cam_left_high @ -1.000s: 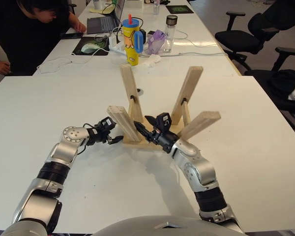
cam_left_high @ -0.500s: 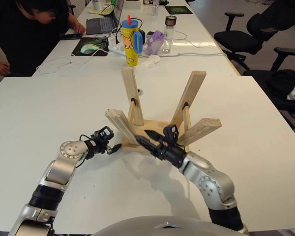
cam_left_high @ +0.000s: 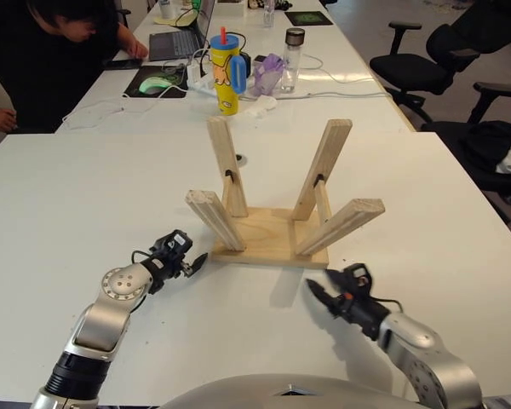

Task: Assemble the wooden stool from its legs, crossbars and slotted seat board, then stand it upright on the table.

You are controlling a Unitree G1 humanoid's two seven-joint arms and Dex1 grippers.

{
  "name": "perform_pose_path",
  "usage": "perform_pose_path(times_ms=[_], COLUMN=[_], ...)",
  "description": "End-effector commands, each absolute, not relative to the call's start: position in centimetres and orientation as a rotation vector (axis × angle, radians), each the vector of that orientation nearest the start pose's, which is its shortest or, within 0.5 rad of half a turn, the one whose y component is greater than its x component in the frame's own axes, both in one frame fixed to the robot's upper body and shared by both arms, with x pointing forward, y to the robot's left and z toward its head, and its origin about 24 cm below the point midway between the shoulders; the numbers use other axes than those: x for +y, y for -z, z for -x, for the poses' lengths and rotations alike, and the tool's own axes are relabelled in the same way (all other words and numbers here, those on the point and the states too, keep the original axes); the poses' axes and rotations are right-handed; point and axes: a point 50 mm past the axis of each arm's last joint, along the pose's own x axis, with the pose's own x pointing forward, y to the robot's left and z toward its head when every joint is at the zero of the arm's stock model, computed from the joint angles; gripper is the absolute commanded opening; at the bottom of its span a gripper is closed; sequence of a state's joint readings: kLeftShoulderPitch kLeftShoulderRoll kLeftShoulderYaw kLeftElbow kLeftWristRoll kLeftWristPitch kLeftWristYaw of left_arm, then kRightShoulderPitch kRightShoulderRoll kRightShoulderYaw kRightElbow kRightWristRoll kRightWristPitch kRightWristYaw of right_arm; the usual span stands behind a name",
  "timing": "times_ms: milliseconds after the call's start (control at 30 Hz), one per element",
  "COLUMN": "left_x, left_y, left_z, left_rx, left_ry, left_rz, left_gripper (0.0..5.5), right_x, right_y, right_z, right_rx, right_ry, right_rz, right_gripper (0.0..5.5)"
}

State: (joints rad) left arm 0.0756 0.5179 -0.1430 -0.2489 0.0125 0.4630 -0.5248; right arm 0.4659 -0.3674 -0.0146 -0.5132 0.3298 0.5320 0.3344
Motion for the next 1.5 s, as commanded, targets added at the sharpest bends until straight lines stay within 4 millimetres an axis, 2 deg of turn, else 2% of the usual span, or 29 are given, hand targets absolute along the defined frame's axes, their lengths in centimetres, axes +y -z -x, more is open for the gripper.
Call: perform_pose_path(times_ms=[33,100,200,300,500,800,967,1100,1233,1367,1500], left_x=[19.3,19.3,19.0,18.8,17.8,16.6,14.5,12.7,12.3,12.7,13.9], left_y=[-1.9,-1.7,-1.7,-1.1,-0.6,-0.1,-0.4,-1.9,-4.5,-7.9,-10.8], left_z=[-20.9,-20.9,-20.9,-20.7,-20.3,-19.4,-19.1,-19.0,-19.2,-18.7,-17.8], left_rx=[0.561,0.559,0.544,0.561,0.58,0.624,0.617,0.578,0.55,0.524,0.532], left_ry=[0.578,0.568,0.543,0.516,0.526,0.582,0.685,0.814,0.948,1.134,1.291], left_rz=[-0.426,-0.419,-0.391,-0.396,-0.383,-0.382,-0.333,-0.239,-0.13,-0.081,-0.052], left_gripper=[3.44,3.12,2.69,2.22,1.39,0.03,0.01,0.01,0.01,0.01,0.01], right_x=[-20.2,-20.9,-21.4,-20.9,-19.4,-17.1,-14.9,-13.3,-11.8,-10.8,-11.3], right_y=[-2.2,-1.8,-1.8,-1.9,-1.7,-1.8,-2.4,-3.3,-4.7,-7.0,-9.3], right_z=[-14.3,-14.2,-15.6,-17.4,-19.0,-18.4,-18.7,-18.8,-18.2,-17.5,-16.8], right_rx=[0.474,0.463,0.422,0.378,0.347,0.354,0.33,0.316,0.333,0.371,0.447], right_ry=[-0.223,-0.154,-0.105,-0.11,-0.162,-0.261,-0.388,-0.54,-0.711,-0.896,-1.063], right_rz=[0.013,0.029,0.053,0.078,0.086,0.061,0.009,-0.019,-0.087,-0.159,-0.204], right_gripper=[2.29,1.96,1.49,0.98,0.07,0.0,0.0,0.0,0.0,0.0,0.0])
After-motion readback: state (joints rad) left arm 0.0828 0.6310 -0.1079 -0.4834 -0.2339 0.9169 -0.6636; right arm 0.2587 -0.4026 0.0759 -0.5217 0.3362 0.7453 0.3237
